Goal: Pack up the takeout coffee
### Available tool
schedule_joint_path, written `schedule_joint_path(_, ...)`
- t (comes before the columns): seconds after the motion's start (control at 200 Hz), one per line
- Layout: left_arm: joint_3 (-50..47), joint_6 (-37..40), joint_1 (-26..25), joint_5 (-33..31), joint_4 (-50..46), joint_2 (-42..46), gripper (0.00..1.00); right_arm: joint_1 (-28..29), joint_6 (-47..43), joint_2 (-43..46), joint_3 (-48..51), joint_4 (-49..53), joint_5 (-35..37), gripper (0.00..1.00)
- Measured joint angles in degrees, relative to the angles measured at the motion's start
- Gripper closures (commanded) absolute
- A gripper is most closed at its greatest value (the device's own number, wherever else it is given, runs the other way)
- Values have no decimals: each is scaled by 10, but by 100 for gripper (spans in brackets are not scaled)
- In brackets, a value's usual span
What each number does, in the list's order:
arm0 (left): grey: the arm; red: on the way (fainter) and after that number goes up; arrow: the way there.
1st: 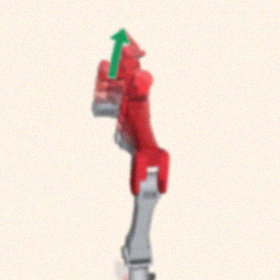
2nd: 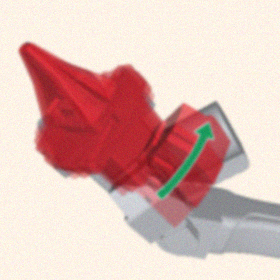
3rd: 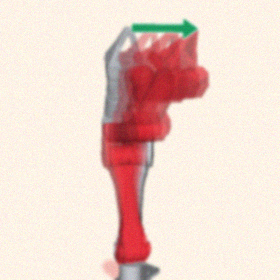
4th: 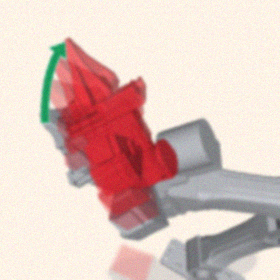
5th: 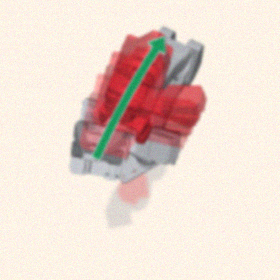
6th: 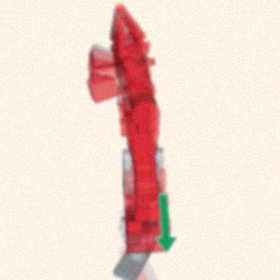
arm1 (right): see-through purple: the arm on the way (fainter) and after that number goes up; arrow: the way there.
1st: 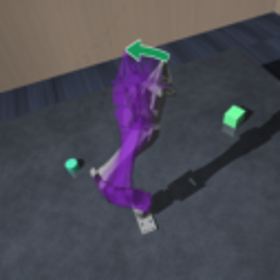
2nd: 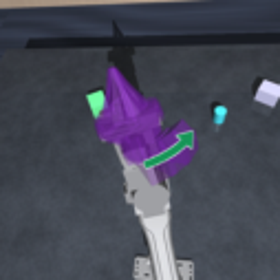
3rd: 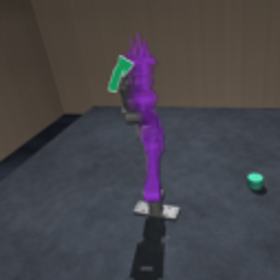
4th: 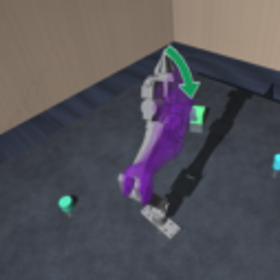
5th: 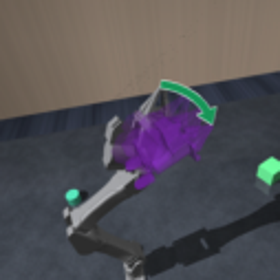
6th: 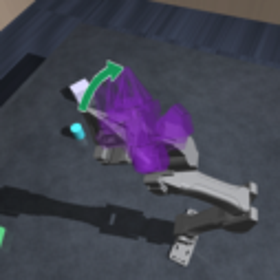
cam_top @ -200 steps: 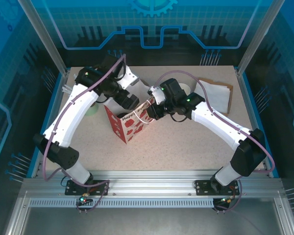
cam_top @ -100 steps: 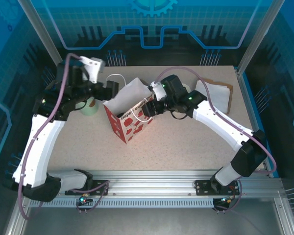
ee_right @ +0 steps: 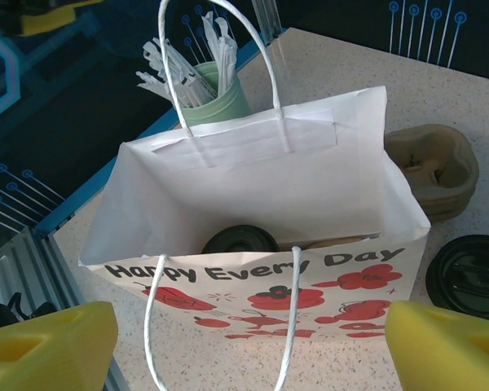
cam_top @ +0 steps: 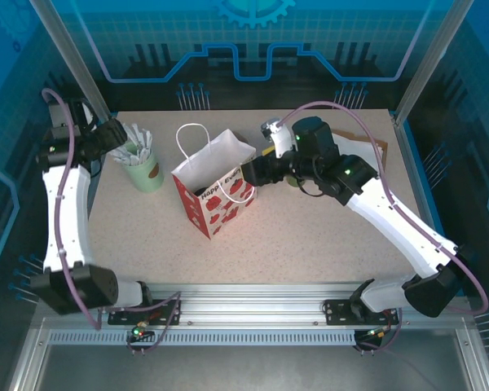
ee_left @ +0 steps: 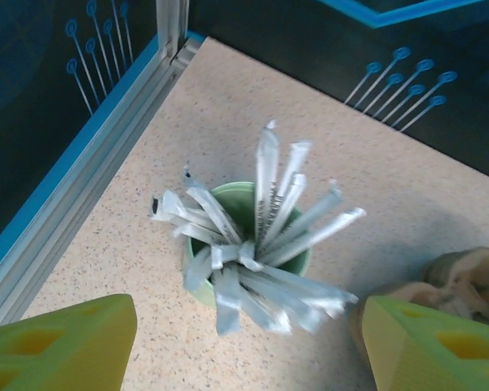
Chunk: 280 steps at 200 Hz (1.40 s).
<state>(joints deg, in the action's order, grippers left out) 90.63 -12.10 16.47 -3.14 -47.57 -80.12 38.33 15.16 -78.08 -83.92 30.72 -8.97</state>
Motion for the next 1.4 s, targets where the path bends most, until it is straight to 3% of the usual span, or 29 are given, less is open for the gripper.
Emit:
schedule_joint_path(0.32, 0, -12, 1, 14, 4, -98, 52, 0, 0, -10, 18, 1, 5, 14)
schedule_joint_path(1.081, 0, -14, 1, 56, 25, -131, 94, 0, 0, -23, 18, 1, 3, 16)
schedule_joint_path(1.401, 2, -13, -1, 50, 16, -111, 100, 0, 0, -23, 18, 1, -1, 16)
